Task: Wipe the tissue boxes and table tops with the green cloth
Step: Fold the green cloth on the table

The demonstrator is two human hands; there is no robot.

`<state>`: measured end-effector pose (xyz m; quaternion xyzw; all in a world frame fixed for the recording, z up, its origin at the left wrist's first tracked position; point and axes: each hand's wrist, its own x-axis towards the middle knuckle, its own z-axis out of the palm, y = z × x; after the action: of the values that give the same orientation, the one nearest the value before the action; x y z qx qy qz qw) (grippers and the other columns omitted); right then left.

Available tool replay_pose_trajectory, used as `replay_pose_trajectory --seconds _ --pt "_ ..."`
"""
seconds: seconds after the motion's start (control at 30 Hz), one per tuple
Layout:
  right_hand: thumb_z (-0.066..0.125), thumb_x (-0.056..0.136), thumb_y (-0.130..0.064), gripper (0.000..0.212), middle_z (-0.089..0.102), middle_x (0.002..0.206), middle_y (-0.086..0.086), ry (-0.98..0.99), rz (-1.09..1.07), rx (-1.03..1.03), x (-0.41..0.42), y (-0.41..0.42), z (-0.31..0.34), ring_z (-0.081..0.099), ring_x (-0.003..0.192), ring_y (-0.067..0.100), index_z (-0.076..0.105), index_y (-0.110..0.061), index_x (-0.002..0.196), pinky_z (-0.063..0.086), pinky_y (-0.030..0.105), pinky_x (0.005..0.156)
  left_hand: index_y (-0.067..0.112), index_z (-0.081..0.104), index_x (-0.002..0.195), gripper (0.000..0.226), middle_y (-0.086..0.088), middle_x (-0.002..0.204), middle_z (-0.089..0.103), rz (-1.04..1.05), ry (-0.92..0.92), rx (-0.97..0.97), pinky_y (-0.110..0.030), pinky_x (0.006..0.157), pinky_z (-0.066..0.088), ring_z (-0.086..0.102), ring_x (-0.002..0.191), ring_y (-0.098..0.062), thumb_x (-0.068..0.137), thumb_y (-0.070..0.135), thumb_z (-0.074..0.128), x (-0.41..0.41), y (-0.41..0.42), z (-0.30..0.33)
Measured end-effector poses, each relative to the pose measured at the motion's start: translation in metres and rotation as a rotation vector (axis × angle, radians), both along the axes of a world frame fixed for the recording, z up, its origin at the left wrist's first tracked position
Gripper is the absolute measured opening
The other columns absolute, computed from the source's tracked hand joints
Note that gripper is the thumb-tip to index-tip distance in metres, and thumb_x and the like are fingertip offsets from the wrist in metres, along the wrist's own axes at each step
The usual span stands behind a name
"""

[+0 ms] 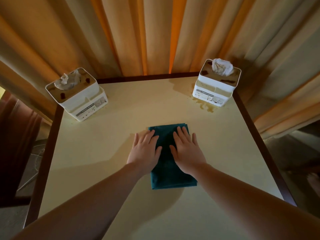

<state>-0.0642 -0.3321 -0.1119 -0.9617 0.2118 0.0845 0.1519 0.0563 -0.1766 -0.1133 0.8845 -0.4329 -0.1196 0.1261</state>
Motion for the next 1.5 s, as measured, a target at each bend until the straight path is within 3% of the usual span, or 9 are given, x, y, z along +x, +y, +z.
replay_pose_trajectory --seconds 0.07,0.17,0.27,0.47,0.63,0.87,1.2,1.4,1.5 --pt "0.034 0.109 -0.033 0.066 -0.004 0.174 0.005 -0.048 -0.026 0.014 0.012 -0.017 0.008 -0.012 0.16 0.024 0.008 -0.014 0.166 -0.001 0.05 0.13 0.017 0.043 0.152 0.054 -0.002 0.154 0.041 0.072 0.009 -0.084 -0.042 0.121 0.03 0.034 0.144 -0.024 0.102 0.036 0.048 0.017 -0.009 0.011" --pt "0.049 0.1 -0.034 0.074 0.015 0.172 0.003 0.028 -0.007 0.075 0.03 -0.044 0.022 0.01 0.158 0.026 0.016 -0.02 0.165 0.019 0.047 0.127 0.015 0.03 0.157 0.068 -0.005 0.157 0.035 0.062 0.114 0.067 -0.044 0.117 0.035 0.032 0.144 -0.027 0.097 0.036 0.056 0.043 -0.026 0.023" --pt "0.06 0.093 -0.042 0.07 0.044 0.145 0.002 0.078 0.031 0.026 0.041 -0.055 0.028 0.039 0.131 0.026 0.036 -0.022 0.156 0.04 0.043 0.107 0.014 0.041 0.149 0.068 -0.008 0.144 0.046 0.039 0.152 0.182 -0.045 0.107 0.043 0.042 0.131 -0.031 0.091 0.038 0.067 0.058 -0.041 0.029" --pt "0.068 0.088 -0.028 0.032 0.044 0.113 0.0 0.056 -0.062 0.195 0.049 -0.053 0.035 0.044 0.108 0.023 0.057 -0.021 0.117 0.045 0.037 0.088 0.014 0.06 0.121 0.037 -0.009 0.122 0.039 0.095 0.199 0.265 -0.047 0.096 0.047 0.04 0.118 -0.033 0.092 0.034 0.071 0.058 -0.053 0.034" --pt "0.057 0.084 -0.018 0.018 0.053 0.093 0.003 -0.019 -0.146 0.299 0.035 -0.048 0.052 0.058 0.082 0.027 0.048 -0.033 0.082 0.04 0.032 0.059 0.023 0.058 0.09 0.016 0.004 0.101 0.049 0.119 0.291 -0.056 -0.032 0.069 0.04 0.05 0.094 -0.023 0.088 0.017 0.072 0.048 -0.038 0.046" --pt "0.066 0.08 -0.01 0.01 0.06 0.082 -0.006 -0.275 0.007 0.145 -0.045 -0.01 0.065 0.049 0.09 0.021 0.063 -0.02 0.083 0.042 0.039 0.077 0.027 0.072 0.093 0.019 0.013 0.098 0.062 0.047 0.319 -0.266 -0.018 0.077 0.043 0.055 0.089 -0.005 0.083 0.011 0.075 -0.007 0.025 0.063" --pt "0.06 0.094 -0.021 0.017 0.064 0.105 -0.006 -0.133 0.076 0.132 -0.106 0.022 0.037 0.053 0.105 0.018 0.074 -0.024 0.104 0.039 0.035 0.092 0.026 0.077 0.117 0.025 0.013 0.101 0.06 -0.037 0.227 -0.164 -0.026 0.088 0.046 0.049 0.104 -0.007 0.093 0.028 0.075 -0.074 0.079 0.024" --pt "0.049 0.089 -0.061 0.048 0.063 0.104 -0.01 -0.091 0.043 0.09 -0.107 0.03 0.037 0.051 0.108 0.014 0.075 -0.025 0.108 0.043 0.037 0.094 0.03 0.077 0.114 0.049 0.015 0.106 0.062 -0.079 0.12 -0.083 -0.033 0.099 0.04 0.051 0.111 -0.011 0.087 0.059 0.049 -0.075 0.08 0.025" --pt "0.051 0.093 -0.049 0.043 0.063 0.106 -0.006 -0.214 -0.003 0.061 -0.095 0.034 0.036 0.053 0.111 0.019 0.075 -0.019 0.113 0.046 0.038 0.093 0.025 0.075 0.112 0.042 0.012 0.108 0.062 -0.065 0.029 -0.156 -0.037 0.1 0.046 0.052 0.112 -0.012 0.089 0.05 0.049 -0.076 0.068 0.028"
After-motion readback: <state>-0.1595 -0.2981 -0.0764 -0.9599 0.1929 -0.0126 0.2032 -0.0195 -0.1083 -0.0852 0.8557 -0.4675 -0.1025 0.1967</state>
